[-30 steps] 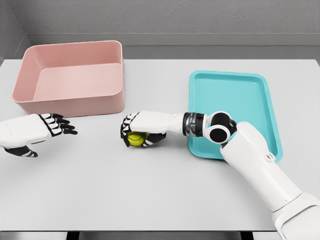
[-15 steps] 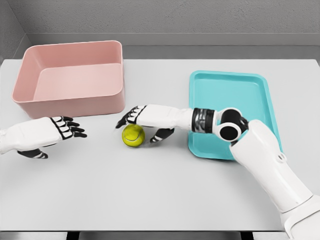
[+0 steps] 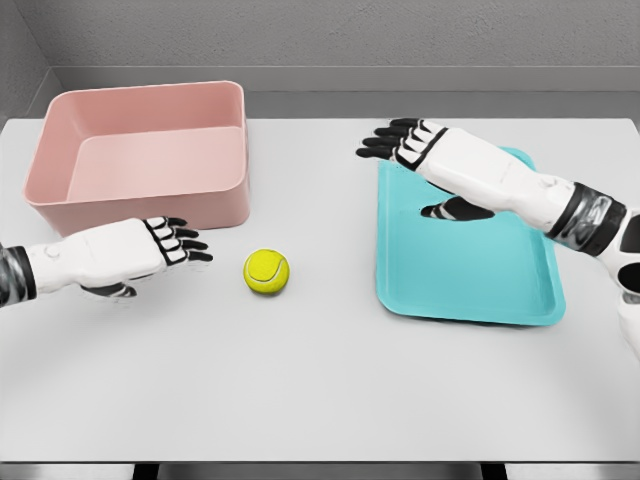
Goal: Put the tennis from the blue tray into the pink basket with both arms
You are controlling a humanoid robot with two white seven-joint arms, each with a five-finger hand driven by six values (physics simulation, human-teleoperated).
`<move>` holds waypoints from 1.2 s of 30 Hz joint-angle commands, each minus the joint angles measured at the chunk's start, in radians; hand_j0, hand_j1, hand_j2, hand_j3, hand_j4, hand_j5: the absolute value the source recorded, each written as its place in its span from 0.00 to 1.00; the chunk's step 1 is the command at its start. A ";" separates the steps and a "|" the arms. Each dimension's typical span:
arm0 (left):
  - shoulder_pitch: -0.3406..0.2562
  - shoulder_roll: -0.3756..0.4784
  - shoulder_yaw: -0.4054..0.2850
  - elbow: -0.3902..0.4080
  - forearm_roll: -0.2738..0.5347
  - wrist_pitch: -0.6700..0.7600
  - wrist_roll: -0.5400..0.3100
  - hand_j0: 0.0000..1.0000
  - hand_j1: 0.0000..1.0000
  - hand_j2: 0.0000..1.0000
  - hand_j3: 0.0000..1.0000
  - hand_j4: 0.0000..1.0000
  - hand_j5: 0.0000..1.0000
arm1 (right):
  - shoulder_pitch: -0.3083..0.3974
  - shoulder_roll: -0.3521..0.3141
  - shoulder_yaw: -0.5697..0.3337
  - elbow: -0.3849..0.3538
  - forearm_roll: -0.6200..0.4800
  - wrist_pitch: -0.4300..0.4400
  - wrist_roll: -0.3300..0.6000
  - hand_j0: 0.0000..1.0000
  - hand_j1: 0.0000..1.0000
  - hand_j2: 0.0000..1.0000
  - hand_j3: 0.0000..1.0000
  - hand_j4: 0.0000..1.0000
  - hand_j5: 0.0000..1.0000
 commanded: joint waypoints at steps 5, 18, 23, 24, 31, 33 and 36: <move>-0.038 -0.031 -0.083 -0.005 -0.002 0.001 -0.002 1.00 1.00 1.00 1.00 1.00 1.00 | 0.061 -0.008 -0.194 -0.007 -0.018 0.004 -0.001 1.00 1.00 1.00 1.00 1.00 1.00; -0.233 -0.128 -0.274 0.001 -0.009 0.001 -0.008 1.00 1.00 1.00 1.00 1.00 1.00 | 0.249 -0.004 -0.367 0.030 -0.062 0.004 -0.001 1.00 1.00 1.00 1.00 1.00 1.00; -0.264 -0.160 -0.302 0.003 -0.010 0.001 -0.017 1.00 1.00 1.00 1.00 1.00 1.00 | 0.249 -0.002 -0.369 0.038 -0.062 0.004 -0.001 1.00 1.00 1.00 1.00 1.00 1.00; -0.284 -0.171 -0.319 0.009 -0.010 0.001 -0.017 1.00 1.00 1.00 1.00 1.00 1.00 | 0.249 -0.002 -0.369 0.039 -0.062 0.004 -0.001 1.00 1.00 1.00 1.00 1.00 1.00; -0.318 -0.208 -0.336 0.063 -0.010 0.001 -0.017 1.00 1.00 1.00 1.00 1.00 1.00 | 0.249 -0.002 -0.369 0.038 -0.061 0.004 -0.001 1.00 1.00 1.00 1.00 1.00 1.00; -0.327 -0.212 -0.343 0.075 -0.010 0.001 -0.019 1.00 1.00 1.00 1.00 1.00 1.00 | 0.249 -0.001 -0.367 0.039 -0.061 0.004 -0.001 1.00 1.00 1.00 1.00 1.00 1.00; -0.353 -0.251 -0.376 0.121 -0.015 0.001 -0.019 1.00 1.00 1.00 1.00 1.00 1.00 | 0.249 -0.002 -0.367 0.039 -0.061 0.004 -0.001 1.00 1.00 1.00 1.00 1.00 1.00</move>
